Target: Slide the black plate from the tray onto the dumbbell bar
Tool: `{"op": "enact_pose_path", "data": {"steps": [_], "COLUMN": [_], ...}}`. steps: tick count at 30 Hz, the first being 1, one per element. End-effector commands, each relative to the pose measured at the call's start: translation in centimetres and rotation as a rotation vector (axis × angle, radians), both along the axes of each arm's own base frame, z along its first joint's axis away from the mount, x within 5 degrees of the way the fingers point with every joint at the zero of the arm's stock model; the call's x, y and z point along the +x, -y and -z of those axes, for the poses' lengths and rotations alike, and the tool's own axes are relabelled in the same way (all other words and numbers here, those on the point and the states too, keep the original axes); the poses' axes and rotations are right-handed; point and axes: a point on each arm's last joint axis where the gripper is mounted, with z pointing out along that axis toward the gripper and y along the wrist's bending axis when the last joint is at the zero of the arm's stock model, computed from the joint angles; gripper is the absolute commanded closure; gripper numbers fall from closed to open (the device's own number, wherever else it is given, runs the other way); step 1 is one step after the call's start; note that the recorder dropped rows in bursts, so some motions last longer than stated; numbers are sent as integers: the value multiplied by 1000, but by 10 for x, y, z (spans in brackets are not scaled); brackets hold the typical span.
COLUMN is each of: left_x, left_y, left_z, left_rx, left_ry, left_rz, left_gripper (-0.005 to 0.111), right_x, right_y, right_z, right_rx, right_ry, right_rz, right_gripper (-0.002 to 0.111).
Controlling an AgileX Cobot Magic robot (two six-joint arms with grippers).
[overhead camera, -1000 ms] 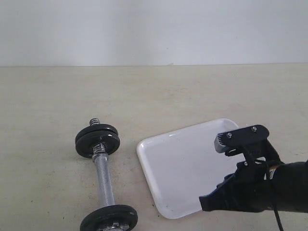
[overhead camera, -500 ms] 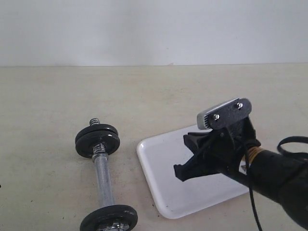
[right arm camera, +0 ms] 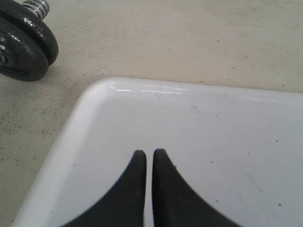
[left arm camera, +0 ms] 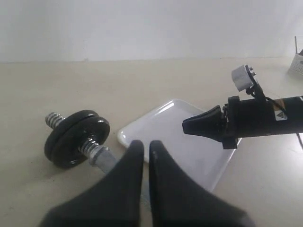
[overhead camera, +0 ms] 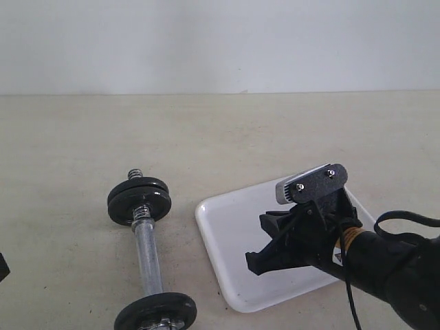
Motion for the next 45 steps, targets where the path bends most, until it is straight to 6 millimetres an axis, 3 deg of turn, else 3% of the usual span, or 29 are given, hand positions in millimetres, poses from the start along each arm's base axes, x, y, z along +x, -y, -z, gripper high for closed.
{"op": "enact_pose_path", "data": {"steps": [1,15,29,34,40,45], "left_x": [-3,-12,-3,1,3,4], "left_y": [3,1,-10,-17,-24,-25], "left_z": [2,-2,-2,-2,2,2], "left_rx": [-67,-133,-130,-127,169,223], "left_ry": [-68,-18,3,10,112,130], "left_rz": [27,53,-200,-336,-403,-412], "left_gripper": [102,102,102,102,102,102], "right_x": [2,2,2,1,-12,-40], "right_y": [0,0,0,0,10,30], "right_z": [-2,-2,-7,-44,-113,-178], "right_rx": [12,12,19,100,260,426], "right_ry": [12,12,20,129,343,566], "right_rz": [5,5,6,5,5,4], "right_gripper": [108,108,108,108,108,108]}}
